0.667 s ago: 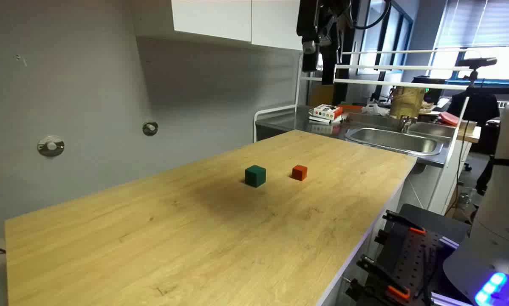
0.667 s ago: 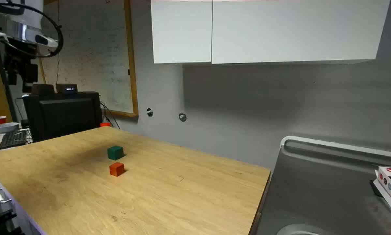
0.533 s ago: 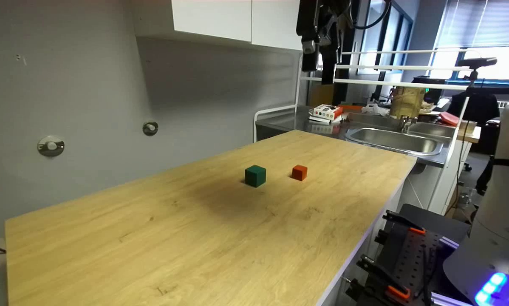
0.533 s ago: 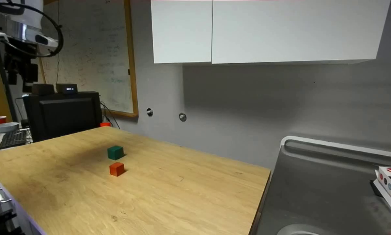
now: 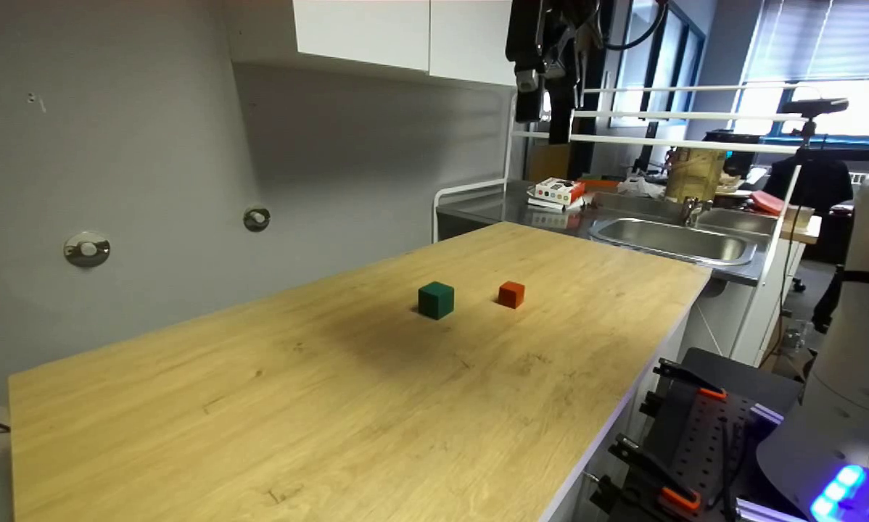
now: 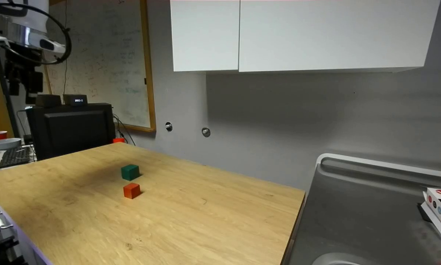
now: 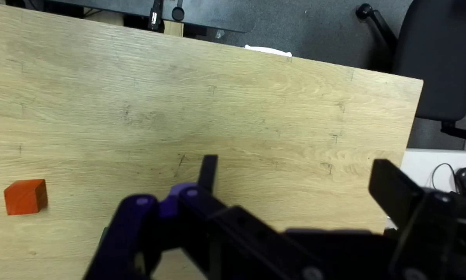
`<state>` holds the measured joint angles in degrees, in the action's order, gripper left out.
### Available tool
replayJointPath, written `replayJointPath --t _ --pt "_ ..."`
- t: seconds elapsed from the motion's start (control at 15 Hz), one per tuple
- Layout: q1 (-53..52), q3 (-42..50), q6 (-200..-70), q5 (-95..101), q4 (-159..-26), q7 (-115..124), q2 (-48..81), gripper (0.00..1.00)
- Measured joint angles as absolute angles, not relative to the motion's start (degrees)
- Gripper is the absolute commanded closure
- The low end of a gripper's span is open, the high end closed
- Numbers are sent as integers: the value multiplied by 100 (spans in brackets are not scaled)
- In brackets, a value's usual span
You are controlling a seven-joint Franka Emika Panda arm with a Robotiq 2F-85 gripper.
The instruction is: Pick up the orange block and put it on top of the green block
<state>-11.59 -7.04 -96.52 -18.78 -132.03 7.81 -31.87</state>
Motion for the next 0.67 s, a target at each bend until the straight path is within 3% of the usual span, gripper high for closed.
replayJointPath --t 0.67 --pt "-136 -433 -10708 -1805 -13283 975 -2471 0"
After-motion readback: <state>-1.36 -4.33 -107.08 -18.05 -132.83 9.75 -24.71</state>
